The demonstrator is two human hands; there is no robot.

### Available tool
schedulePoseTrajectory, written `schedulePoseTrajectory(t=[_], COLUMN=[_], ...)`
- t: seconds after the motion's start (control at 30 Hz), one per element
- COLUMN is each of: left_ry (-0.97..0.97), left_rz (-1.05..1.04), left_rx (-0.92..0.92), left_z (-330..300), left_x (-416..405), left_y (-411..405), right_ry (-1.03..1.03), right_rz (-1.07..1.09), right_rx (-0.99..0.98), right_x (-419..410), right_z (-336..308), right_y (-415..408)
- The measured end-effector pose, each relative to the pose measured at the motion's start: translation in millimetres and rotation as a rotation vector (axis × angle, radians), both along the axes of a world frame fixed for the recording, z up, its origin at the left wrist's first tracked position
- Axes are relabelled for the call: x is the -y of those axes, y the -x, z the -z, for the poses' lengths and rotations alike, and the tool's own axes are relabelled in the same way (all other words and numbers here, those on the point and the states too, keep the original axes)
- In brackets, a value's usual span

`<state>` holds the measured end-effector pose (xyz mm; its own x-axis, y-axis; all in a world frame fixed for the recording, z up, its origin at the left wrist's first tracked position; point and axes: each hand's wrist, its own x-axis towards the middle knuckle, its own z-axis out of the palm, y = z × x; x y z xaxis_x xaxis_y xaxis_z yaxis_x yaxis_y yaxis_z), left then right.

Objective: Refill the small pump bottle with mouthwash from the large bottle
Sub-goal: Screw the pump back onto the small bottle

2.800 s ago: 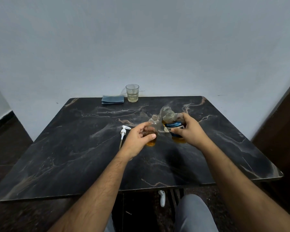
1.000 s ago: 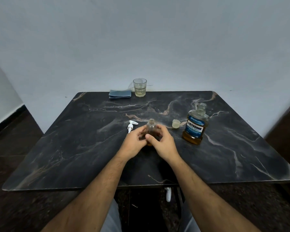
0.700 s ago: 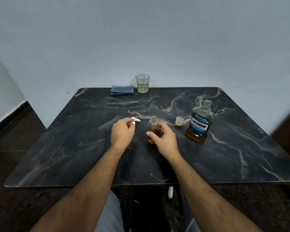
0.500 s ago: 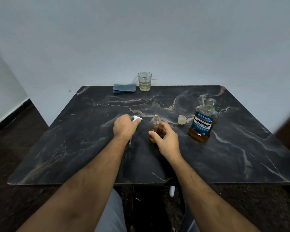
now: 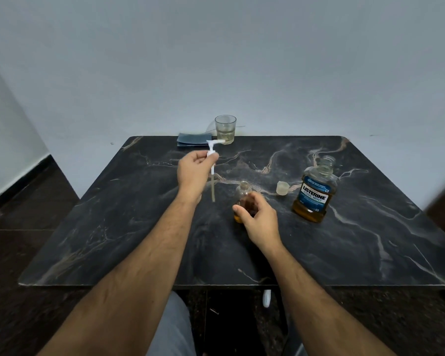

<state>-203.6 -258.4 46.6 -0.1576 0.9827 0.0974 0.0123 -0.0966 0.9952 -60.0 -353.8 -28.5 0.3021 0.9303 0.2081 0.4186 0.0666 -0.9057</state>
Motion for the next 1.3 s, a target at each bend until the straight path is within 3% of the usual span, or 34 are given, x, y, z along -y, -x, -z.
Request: schedulePoseTrajectory(t=[0.17, 0.37, 0.67, 1.0, 1.3], left_ry=[-0.127, -0.179, -0.203, -0.169, -0.166], left_rz=[0.070, 0.128, 0.199, 0.377, 0.370], left_rx=[0.296, 0.352, 0.170, -0.171, -0.253], left_z=[-48.1, -68.0, -45.1, 6.4, 24.7], left_x=[13.1, 26.6, 40.8, 47.7, 49.7], left_y=[-9.2, -25.0, -37.5, -27.4, -25.1], right_ry=[0.007, 0.027, 0.033, 0.061, 0.111], right_rz=[0.013, 0.023, 0.022, -0.026, -0.055], right_rx=[0.001, 0.032, 0.052, 0.055, 0.122], right_x=[0.5, 4.3, 5.6, 1.5, -4.1], right_z=[-0.4, -7.9, -11.9, -11.4, -18.2], right_y=[1.5, 2.0, 2.5, -1.1, -7.2])
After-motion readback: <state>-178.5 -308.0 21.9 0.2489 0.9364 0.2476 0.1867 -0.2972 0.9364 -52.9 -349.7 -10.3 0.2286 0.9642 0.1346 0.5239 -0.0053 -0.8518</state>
